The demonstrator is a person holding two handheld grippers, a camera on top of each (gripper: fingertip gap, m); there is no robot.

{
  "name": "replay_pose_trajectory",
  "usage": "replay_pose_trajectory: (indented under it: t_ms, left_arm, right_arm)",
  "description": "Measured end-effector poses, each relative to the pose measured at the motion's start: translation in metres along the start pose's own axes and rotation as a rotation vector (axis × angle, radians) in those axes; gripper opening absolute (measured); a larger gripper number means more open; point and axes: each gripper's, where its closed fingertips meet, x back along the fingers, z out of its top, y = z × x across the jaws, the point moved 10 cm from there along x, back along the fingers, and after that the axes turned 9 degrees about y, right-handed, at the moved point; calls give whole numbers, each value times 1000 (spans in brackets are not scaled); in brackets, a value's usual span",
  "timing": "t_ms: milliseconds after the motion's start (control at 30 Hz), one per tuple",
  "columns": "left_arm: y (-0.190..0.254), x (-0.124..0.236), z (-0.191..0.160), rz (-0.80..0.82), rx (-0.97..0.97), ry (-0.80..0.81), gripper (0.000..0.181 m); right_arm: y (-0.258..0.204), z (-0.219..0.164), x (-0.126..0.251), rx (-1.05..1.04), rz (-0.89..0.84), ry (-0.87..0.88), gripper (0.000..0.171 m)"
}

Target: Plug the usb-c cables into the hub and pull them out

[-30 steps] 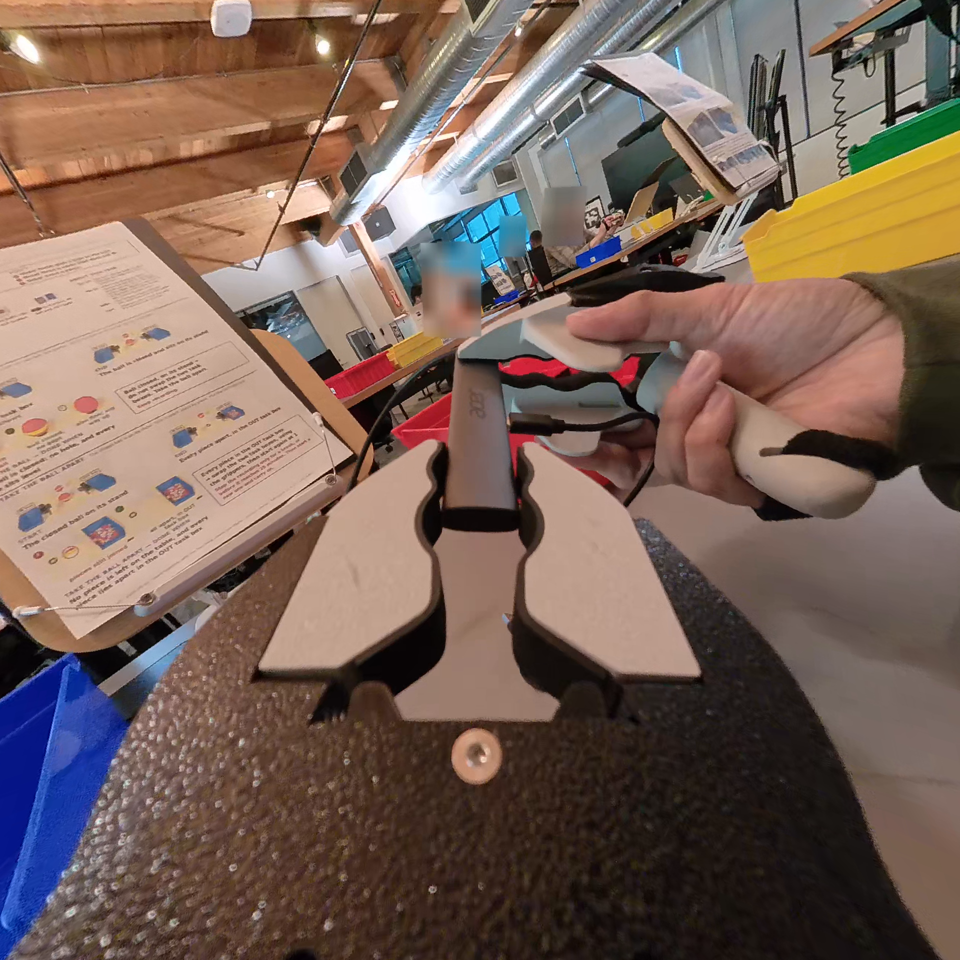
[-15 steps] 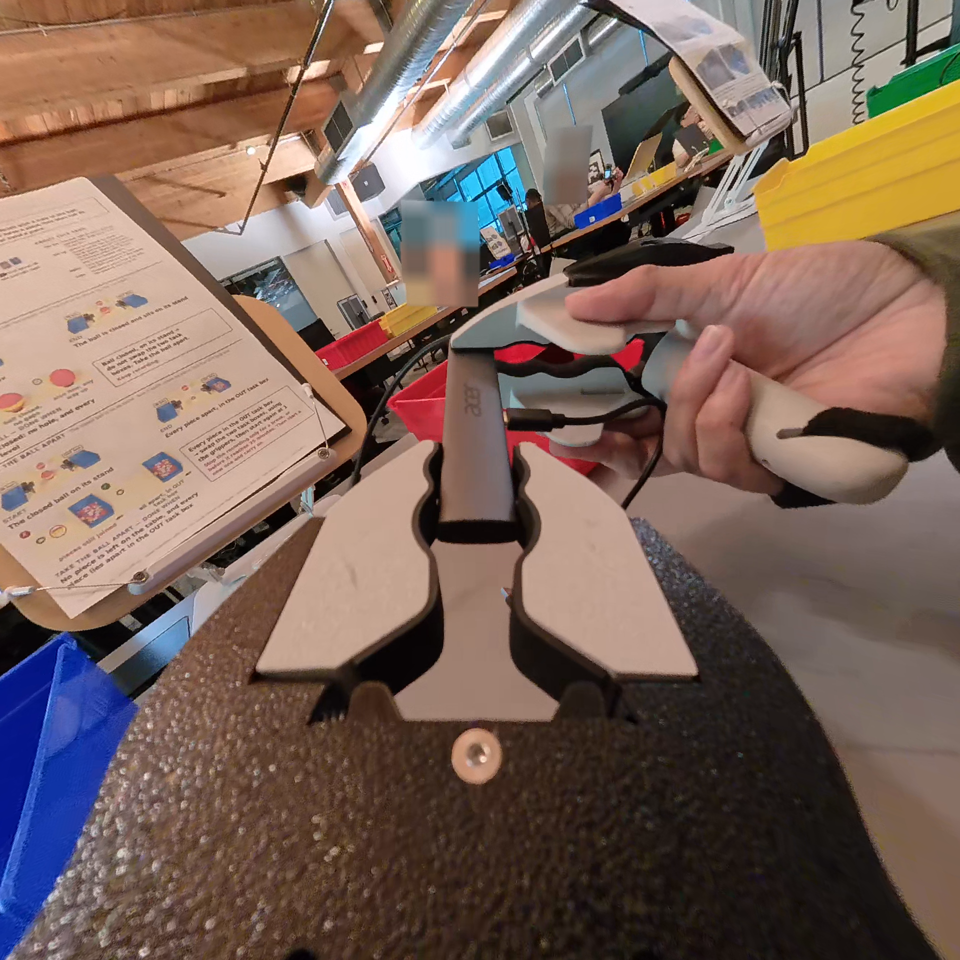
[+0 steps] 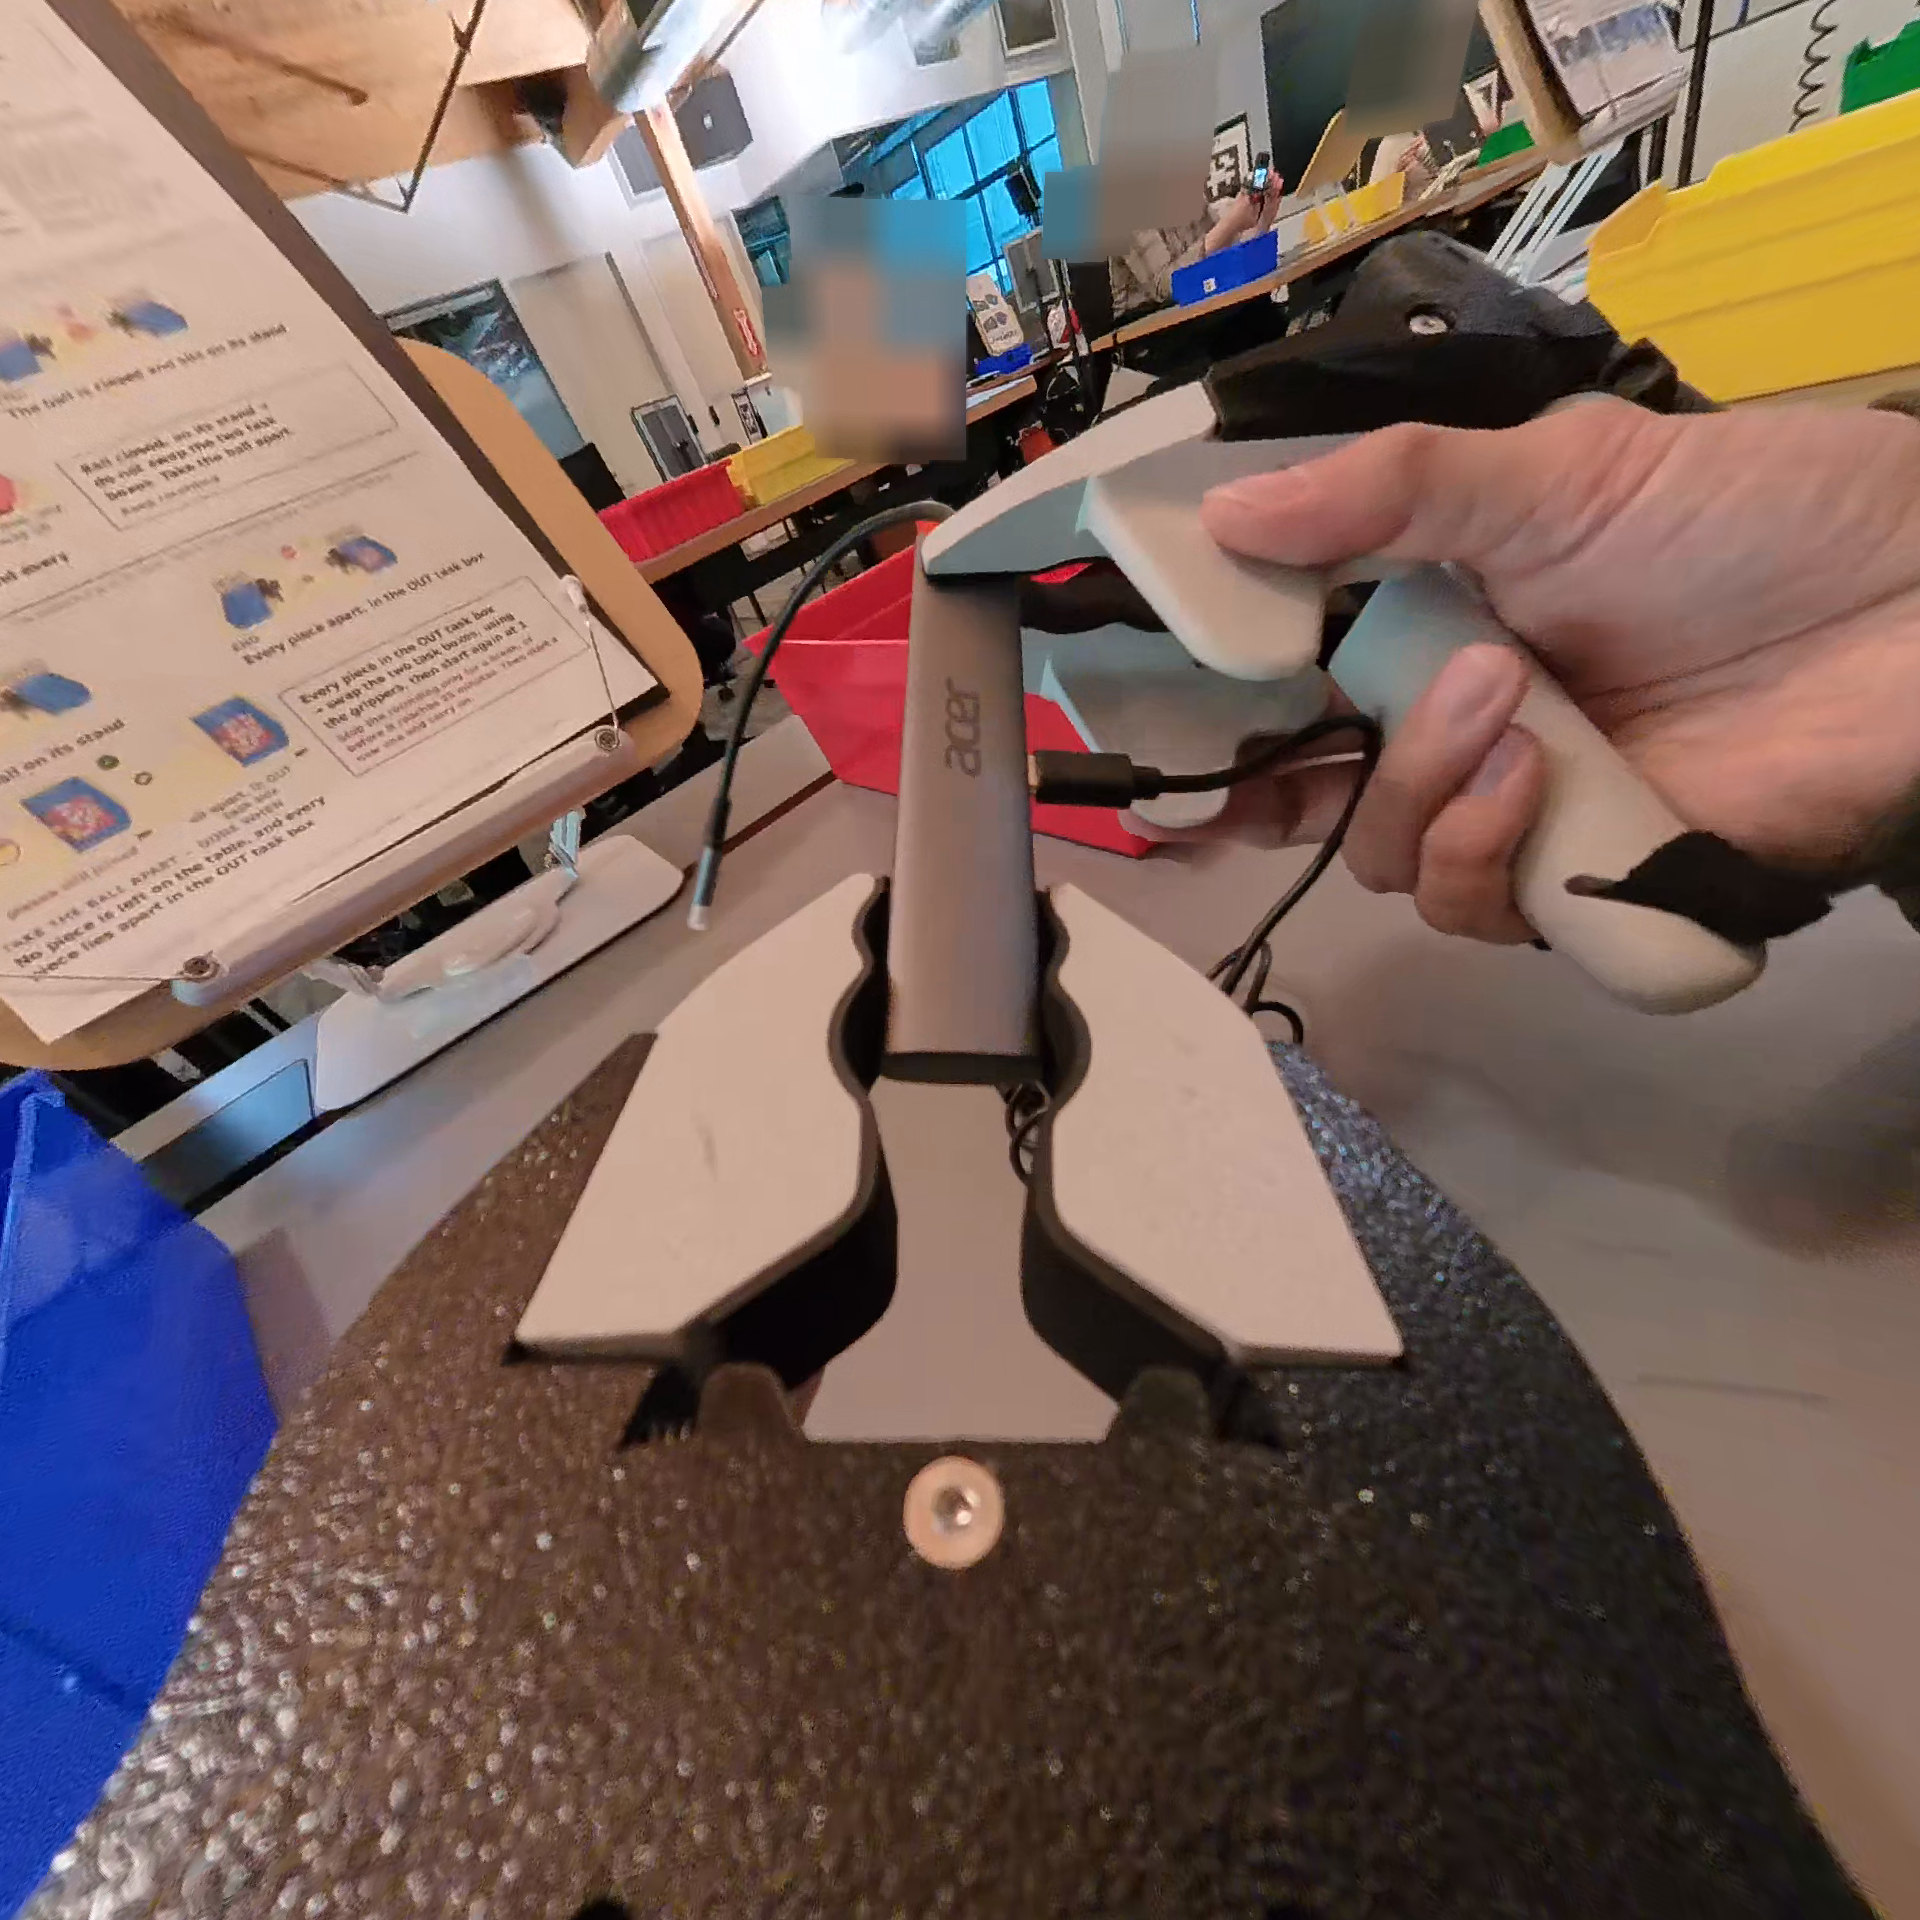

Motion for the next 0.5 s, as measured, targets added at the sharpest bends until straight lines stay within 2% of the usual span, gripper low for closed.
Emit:
replay_pose_trajectory:
  t_ms: [167, 233, 333, 467, 500]
  left_arm:
    - [-7, 5, 2, 19, 33, 3, 25]
    - [-12, 7, 1, 6, 100, 21, 25]
    - [-17, 11, 0, -23, 116, 47, 25]
    - [-14, 12, 1, -29, 64, 64, 25]
    - [-13, 13, 2, -26, 48, 67, 25]
  right_arm:
    - [4, -5, -2, 118, 4, -56, 17]
    - [8, -8, -3, 113, 14, -86, 28]
    - [11, -13, -5, 55, 46, -99, 12]
    - [15, -25, -9, -46, 104, -125, 17]
    - [14, -27, -10, -56, 125, -109, 12]
